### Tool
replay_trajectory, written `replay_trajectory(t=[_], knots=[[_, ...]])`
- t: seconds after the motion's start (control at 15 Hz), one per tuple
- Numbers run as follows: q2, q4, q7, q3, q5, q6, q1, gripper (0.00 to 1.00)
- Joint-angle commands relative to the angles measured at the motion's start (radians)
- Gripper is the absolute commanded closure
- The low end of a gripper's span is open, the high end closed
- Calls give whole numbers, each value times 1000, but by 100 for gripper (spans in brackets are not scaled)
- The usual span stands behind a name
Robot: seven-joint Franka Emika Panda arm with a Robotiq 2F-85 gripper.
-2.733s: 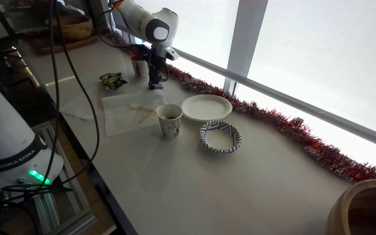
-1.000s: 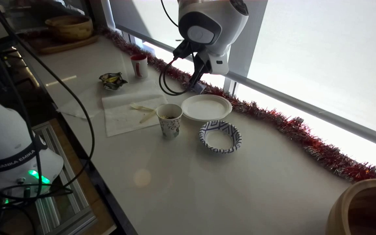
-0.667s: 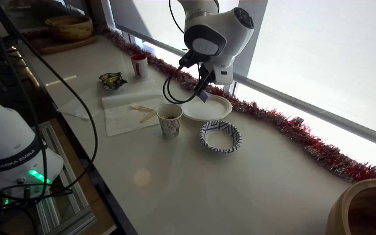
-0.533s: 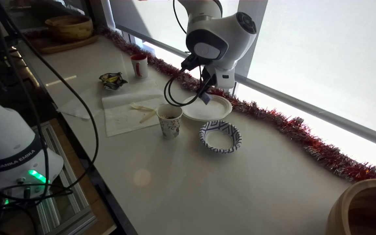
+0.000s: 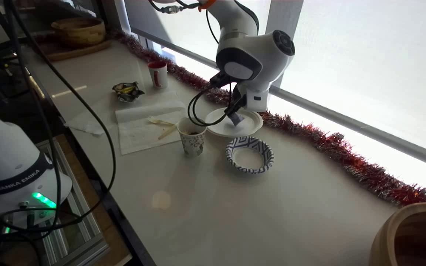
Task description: Pick up the grey object and place it on the white plate
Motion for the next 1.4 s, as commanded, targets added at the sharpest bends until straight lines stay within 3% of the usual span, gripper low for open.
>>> replay_trajectory(t=[0.0,0.13,0.4,0.8,1.33], knots=[[43,47,32,8,26,-42,-4,73],[25,38,22,9,49,-48,-23,69],[-35,-2,32,-24,86,-53,-55,42],[-88,-18,103,-109,53,-32,-77,2],[-47,28,207,-133,55,28,-74,0]])
